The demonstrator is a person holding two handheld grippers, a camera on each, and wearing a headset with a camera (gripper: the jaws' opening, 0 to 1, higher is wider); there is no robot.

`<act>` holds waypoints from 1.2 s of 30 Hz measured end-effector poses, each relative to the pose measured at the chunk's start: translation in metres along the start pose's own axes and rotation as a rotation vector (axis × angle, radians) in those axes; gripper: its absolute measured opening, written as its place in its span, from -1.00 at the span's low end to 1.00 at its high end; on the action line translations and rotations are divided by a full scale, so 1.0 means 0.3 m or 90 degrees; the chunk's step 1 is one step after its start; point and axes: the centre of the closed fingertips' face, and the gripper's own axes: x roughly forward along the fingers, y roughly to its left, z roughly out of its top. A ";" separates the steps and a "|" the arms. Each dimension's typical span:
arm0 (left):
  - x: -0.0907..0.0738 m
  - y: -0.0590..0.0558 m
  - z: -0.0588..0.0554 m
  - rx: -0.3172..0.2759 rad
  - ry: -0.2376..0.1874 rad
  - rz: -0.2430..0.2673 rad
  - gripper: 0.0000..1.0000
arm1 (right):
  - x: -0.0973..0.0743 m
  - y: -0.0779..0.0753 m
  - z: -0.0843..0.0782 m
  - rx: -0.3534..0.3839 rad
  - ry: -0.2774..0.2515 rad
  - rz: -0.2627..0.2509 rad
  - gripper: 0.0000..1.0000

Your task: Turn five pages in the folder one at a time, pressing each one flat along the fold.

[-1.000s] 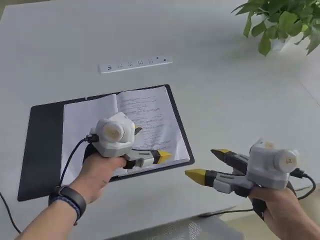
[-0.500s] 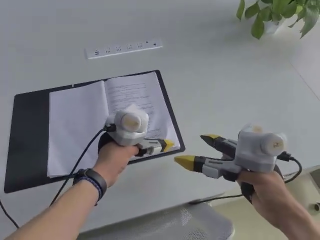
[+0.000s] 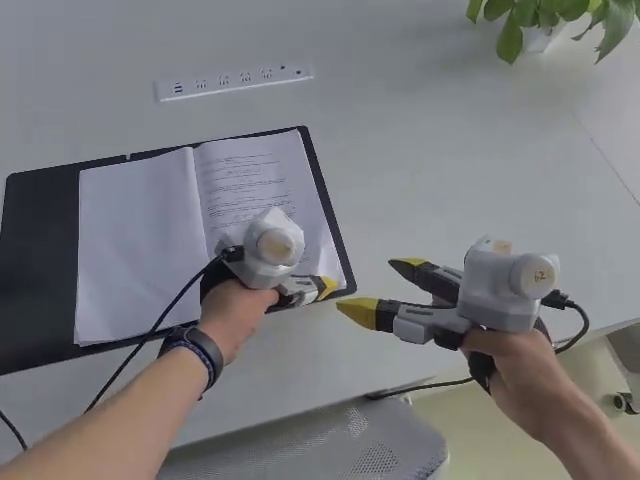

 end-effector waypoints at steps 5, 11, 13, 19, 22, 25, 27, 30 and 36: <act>0.000 0.006 0.002 0.000 -0.001 -0.004 0.37 | 0.005 -0.014 0.001 0.009 -0.004 0.000 0.42; -0.003 0.009 0.000 0.001 -0.003 -0.006 0.34 | 0.041 -0.029 0.002 0.010 0.004 0.008 0.38; -0.004 0.012 0.000 0.000 -0.005 -0.005 0.33 | 0.054 -0.037 0.005 0.010 0.007 0.007 0.36; -0.005 0.021 0.000 -0.007 -0.011 -0.004 0.26 | 0.115 -0.071 0.045 0.013 -0.002 0.010 0.32; -0.004 0.021 0.000 -0.007 -0.011 -0.004 0.26 | 0.149 -0.084 0.069 0.022 -0.009 0.014 0.28; -0.004 0.020 0.000 -0.007 -0.011 -0.004 0.26 | 0.184 -0.100 0.083 0.025 -0.007 0.018 0.26; -0.004 0.020 0.000 -0.006 -0.010 -0.004 0.26 | 0.200 -0.107 0.093 0.032 -0.010 0.021 0.24; -0.004 0.019 0.001 -0.006 -0.010 -0.004 0.26 | 0.223 -0.118 0.111 0.054 -0.020 0.025 0.19; -0.005 0.019 0.000 -0.006 -0.009 -0.003 0.26 | 0.259 -0.138 0.095 0.068 -0.006 0.021 0.10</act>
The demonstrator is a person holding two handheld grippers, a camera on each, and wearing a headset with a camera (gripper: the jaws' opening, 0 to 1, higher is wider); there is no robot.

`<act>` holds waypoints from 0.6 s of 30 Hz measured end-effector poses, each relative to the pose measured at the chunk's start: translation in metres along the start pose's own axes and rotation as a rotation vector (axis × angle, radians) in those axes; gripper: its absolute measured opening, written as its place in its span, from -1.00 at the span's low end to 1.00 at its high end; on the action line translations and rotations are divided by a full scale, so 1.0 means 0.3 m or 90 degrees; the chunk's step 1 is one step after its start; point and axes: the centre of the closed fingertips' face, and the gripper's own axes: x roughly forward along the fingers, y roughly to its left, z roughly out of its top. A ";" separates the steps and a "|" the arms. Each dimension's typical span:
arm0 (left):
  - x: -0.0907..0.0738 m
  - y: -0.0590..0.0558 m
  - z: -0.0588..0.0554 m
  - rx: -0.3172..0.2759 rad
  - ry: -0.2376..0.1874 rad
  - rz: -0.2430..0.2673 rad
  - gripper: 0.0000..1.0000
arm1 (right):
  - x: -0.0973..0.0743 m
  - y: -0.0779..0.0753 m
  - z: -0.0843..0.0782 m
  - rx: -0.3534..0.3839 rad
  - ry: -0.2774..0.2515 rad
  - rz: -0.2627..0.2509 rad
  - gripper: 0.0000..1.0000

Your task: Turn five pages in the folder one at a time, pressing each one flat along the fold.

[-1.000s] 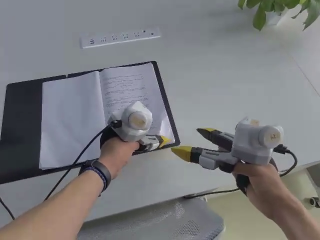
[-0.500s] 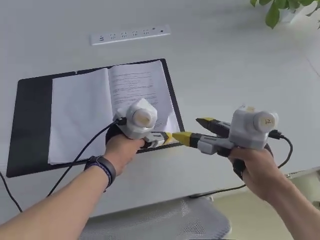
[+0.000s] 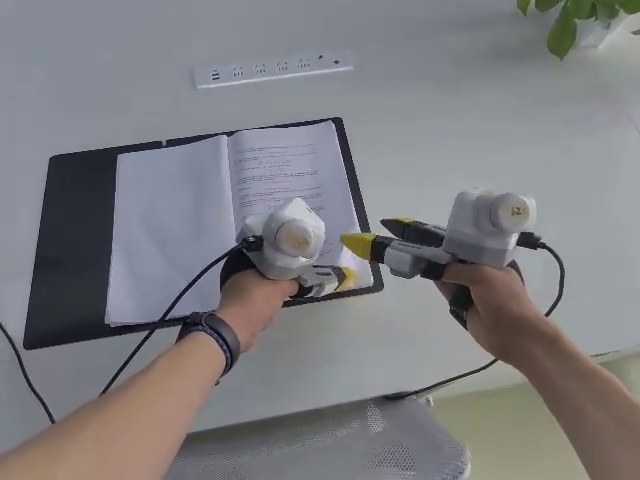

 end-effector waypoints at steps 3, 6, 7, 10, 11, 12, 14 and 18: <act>0.000 0.001 0.000 -0.001 -0.001 0.001 0.26 | 0.014 -0.010 -0.002 0.013 -0.001 0.004 0.05; 0.000 0.001 0.000 -0.002 0.000 0.000 0.26 | 0.033 -0.025 -0.004 0.029 0.000 0.006 0.01; -0.001 0.001 0.000 -0.001 0.000 -0.001 0.26 | 0.041 -0.032 -0.003 0.034 0.001 0.006 0.01; -0.001 0.000 0.000 -0.001 0.001 -0.002 0.26 | 0.062 -0.041 -0.004 0.048 0.000 0.014 -0.06; -0.001 0.000 0.000 -0.001 0.001 -0.001 0.26 | 0.069 -0.039 -0.006 0.053 0.002 0.019 -0.08; -0.001 0.000 0.000 -0.001 0.001 -0.001 0.26 | 0.072 -0.038 -0.007 0.056 0.003 0.021 -0.10; -0.001 0.001 0.000 -0.001 0.001 -0.001 0.26 | 0.087 -0.037 -0.013 0.063 0.008 0.027 -0.14; -0.002 0.001 0.000 -0.002 0.002 -0.001 0.26 | 0.111 -0.039 -0.021 0.078 0.008 0.033 -0.27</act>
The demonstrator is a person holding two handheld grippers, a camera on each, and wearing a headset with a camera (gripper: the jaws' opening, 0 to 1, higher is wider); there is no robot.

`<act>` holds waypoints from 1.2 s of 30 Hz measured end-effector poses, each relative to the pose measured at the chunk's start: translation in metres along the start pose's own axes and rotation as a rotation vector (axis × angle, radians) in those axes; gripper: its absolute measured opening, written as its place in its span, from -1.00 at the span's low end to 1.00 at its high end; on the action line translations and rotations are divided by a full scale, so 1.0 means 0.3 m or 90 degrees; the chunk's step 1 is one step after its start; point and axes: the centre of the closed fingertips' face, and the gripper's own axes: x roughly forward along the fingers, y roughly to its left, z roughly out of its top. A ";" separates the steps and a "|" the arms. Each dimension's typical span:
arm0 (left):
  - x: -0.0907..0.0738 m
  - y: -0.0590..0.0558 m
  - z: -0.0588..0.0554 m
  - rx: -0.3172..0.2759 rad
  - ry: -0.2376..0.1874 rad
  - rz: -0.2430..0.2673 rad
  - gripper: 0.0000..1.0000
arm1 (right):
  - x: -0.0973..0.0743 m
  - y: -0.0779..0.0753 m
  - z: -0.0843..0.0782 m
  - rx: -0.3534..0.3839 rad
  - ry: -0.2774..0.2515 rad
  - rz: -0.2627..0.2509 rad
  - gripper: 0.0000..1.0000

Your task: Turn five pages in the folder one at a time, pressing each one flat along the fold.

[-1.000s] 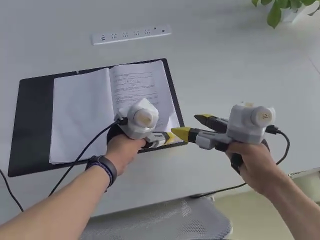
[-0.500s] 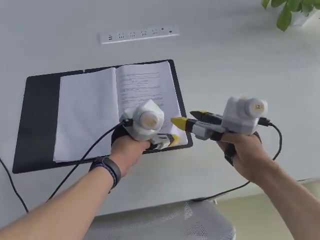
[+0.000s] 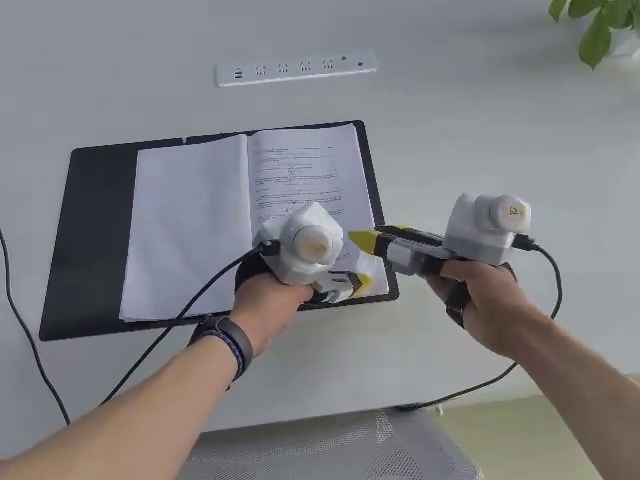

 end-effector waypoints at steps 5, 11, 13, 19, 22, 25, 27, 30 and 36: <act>-0.001 0.000 0.001 -0.002 0.000 -0.005 0.26 | 0.008 -0.033 -0.021 0.043 -0.009 -0.017 -0.55; -0.002 -0.001 0.001 -0.001 0.004 -0.012 0.28 | -0.005 -0.027 -0.030 0.060 -0.017 -0.016 -0.85; -0.005 -0.008 0.007 -0.015 0.002 -0.019 0.32 | -0.010 -0.027 -0.026 0.071 -0.022 -0.014 -0.90; -0.036 -0.020 0.030 -0.027 -0.011 -0.030 0.37 | -0.016 -0.015 -0.019 0.072 -0.023 -0.006 -0.94; -0.051 -0.017 0.040 -0.030 -0.018 -0.031 0.40 | -0.016 -0.016 -0.018 0.074 -0.023 -0.010 -0.97; -0.063 -0.006 0.042 -0.035 -0.021 -0.028 0.42 | -0.015 -0.013 -0.017 0.073 -0.022 -0.011 -0.99; -0.078 0.000 0.049 -0.033 -0.023 -0.025 0.43 | -0.016 -0.008 -0.013 0.071 -0.022 -0.013 -1.00; -0.104 0.010 0.057 -0.040 -0.030 -0.024 0.44 | -0.015 0.003 -0.004 0.074 -0.026 -0.012 -1.00; -0.163 0.032 0.071 -0.063 -0.053 -0.018 0.50 | -0.005 0.046 0.021 0.069 -0.035 -0.007 -1.00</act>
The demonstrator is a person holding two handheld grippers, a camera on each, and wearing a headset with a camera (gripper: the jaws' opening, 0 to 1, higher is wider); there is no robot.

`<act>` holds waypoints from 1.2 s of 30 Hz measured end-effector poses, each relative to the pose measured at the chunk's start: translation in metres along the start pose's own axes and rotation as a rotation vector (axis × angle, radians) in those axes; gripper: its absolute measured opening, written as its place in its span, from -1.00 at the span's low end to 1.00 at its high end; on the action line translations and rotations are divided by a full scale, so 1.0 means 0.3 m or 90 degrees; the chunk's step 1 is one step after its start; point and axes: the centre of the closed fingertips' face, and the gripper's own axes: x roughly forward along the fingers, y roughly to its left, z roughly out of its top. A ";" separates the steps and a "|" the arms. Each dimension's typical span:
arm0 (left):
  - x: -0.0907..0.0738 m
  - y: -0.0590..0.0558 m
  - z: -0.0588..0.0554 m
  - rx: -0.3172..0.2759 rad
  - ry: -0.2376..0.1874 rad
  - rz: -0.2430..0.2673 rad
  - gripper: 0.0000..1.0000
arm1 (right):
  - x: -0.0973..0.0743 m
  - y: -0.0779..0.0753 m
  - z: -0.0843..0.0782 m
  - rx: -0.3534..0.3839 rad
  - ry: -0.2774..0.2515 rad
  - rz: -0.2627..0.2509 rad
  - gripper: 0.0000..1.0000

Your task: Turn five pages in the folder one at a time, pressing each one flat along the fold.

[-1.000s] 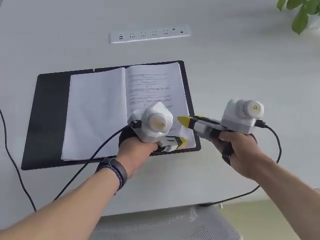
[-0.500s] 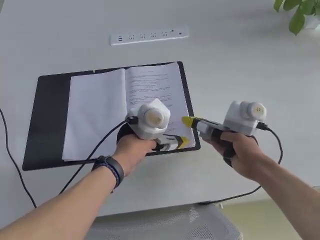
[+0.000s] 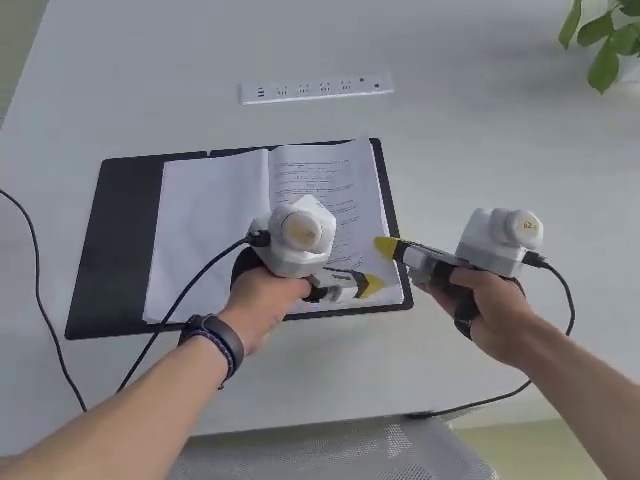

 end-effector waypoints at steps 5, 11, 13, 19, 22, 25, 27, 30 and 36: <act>-0.062 0.031 0.000 -0.026 -0.022 0.011 0.51 | 0.016 0.060 0.018 -0.012 -0.010 0.014 -1.00; -0.148 0.073 -0.024 -0.040 -0.039 0.033 0.51 | 0.046 0.137 0.023 -0.022 -0.015 0.033 -1.00; -0.182 0.092 -0.045 -0.037 -0.034 0.043 0.50 | 0.062 0.166 0.020 -0.027 -0.015 0.042 -1.00; -0.285 0.149 -0.096 -0.054 -0.046 0.066 0.51 | 0.111 0.257 -0.003 -0.043 -0.010 0.063 -1.00; -0.338 0.176 -0.124 -0.058 -0.048 0.079 0.51 | 0.130 0.293 -0.011 -0.046 -0.009 0.071 -1.00; -0.377 0.198 -0.143 -0.062 -0.052 0.088 0.51 | 0.162 0.346 -0.020 -0.053 -0.007 0.084 -1.00; -0.412 0.208 -0.151 -0.065 -0.055 0.096 0.52 | 0.181 0.379 -0.024 -0.061 -0.004 0.091 -1.00; -0.457 0.238 -0.177 -0.064 -0.055 0.111 0.51 | 0.205 0.419 -0.028 -0.073 -0.004 0.103 -1.00; -0.538 0.271 -0.217 -0.082 -0.068 0.135 0.51 | 0.275 0.512 -0.043 -0.086 0.004 0.131 -1.00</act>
